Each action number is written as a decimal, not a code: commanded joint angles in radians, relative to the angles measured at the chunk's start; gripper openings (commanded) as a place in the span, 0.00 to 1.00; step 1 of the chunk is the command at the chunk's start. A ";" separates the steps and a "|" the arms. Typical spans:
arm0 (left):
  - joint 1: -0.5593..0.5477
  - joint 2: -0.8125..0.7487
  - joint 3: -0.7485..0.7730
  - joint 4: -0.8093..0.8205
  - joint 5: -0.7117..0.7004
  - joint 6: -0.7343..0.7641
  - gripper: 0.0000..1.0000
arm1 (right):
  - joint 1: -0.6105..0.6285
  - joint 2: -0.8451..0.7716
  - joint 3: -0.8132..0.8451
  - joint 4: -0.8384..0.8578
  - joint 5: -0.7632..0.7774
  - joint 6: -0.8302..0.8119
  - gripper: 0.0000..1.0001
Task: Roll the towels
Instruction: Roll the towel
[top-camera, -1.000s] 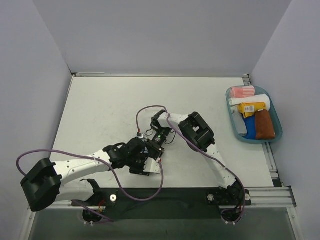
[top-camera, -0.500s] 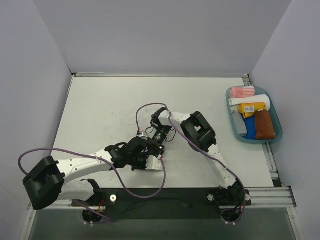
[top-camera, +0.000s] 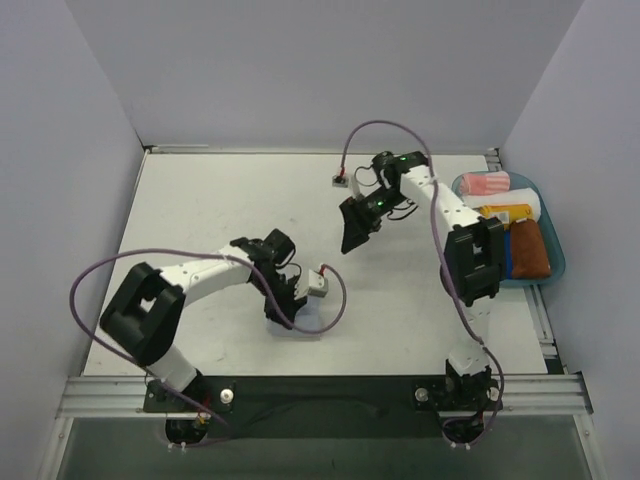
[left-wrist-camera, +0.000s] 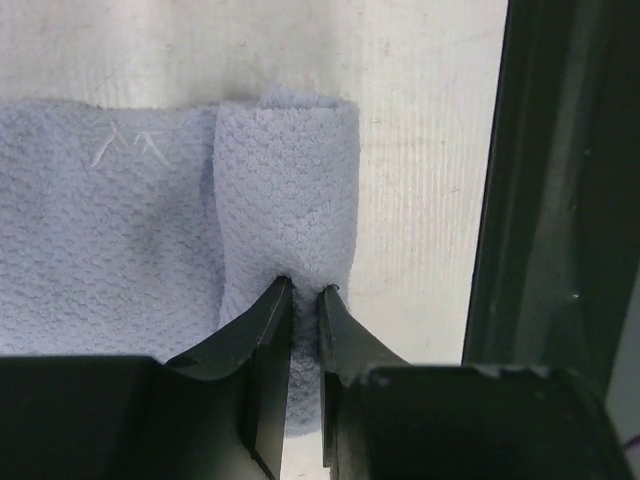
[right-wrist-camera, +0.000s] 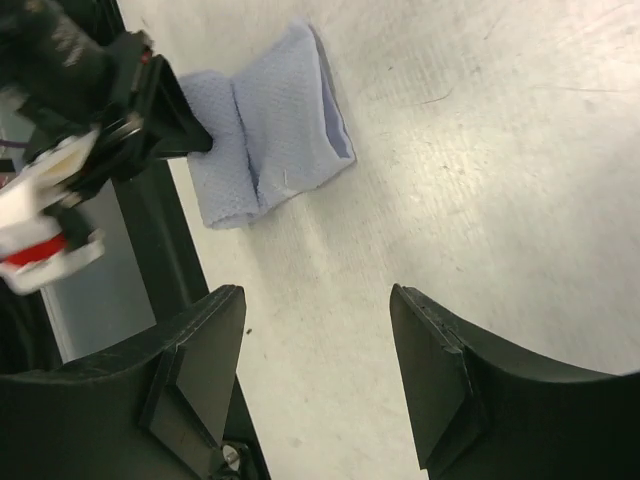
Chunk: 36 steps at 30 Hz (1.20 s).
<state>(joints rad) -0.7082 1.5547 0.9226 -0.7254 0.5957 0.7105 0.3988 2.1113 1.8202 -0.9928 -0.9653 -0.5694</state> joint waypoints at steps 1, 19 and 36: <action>0.087 0.146 0.144 -0.213 0.170 0.052 0.00 | -0.031 -0.175 -0.077 -0.035 -0.016 0.011 0.59; 0.311 0.801 0.739 -0.710 0.320 0.389 0.04 | 0.184 -0.613 -0.533 0.267 0.324 0.089 0.57; 0.311 0.863 0.785 -0.752 0.277 0.388 0.05 | 0.598 -0.441 -0.696 0.784 0.749 -0.202 0.63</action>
<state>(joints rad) -0.3973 2.3726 1.6848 -1.4895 0.9722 1.0313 0.9760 1.6306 1.1431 -0.3080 -0.2764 -0.6804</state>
